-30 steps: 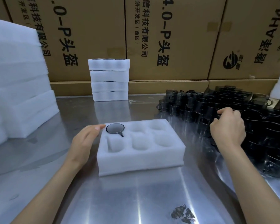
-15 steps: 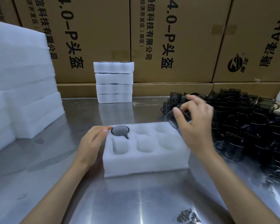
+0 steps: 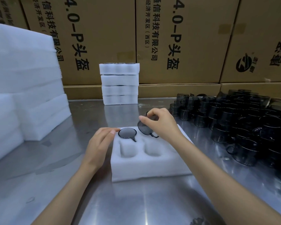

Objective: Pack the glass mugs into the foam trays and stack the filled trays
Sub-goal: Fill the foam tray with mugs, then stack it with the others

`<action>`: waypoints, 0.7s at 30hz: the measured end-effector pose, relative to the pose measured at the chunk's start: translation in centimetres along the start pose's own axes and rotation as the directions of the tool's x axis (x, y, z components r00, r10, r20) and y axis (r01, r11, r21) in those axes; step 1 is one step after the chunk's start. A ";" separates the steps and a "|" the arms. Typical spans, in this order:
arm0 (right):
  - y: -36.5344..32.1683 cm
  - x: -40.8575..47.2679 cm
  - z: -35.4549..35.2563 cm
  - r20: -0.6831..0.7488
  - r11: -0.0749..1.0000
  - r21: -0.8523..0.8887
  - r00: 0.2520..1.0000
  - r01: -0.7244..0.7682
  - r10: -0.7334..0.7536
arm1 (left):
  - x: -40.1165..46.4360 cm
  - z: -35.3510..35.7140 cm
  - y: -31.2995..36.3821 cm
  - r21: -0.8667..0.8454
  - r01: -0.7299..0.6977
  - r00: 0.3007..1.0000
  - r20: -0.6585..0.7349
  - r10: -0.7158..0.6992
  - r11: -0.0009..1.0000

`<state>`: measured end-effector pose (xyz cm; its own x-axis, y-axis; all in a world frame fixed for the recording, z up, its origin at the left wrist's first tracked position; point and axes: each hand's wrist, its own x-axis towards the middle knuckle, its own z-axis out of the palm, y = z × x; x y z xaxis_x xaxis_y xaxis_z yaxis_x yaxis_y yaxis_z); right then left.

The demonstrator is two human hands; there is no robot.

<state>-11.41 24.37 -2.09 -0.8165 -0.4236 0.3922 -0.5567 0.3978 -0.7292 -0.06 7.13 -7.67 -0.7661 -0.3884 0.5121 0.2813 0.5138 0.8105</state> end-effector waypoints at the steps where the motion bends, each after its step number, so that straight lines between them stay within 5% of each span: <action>1: 0.2 -0.2 0.2 -0.002 1.000 0.012 1.000 0.003 -0.003 | 0.0 0.0 0.0 0.000 0.000 1.000 -0.001 0.000 1.000; 13: 0.5 -0.7 0.5 -0.044 0.985 -0.151 0.995 0.087 -0.094 | 0.5 0.1 0.5 0.125 -0.042 0.999 0.029 0.038 0.991; 21: -0.2 -0.6 0.8 0.006 0.931 -0.341 0.990 0.133 -0.139 | 0.5 0.8 3.0 0.220 -0.205 0.971 0.168 0.170 0.954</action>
<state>-10.66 23.85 -2.64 -0.7300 -0.4802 0.4863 -0.6789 0.5912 -0.4355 -0.03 9.12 -5.20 -0.7935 -0.1610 0.5869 0.2980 0.7381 0.6053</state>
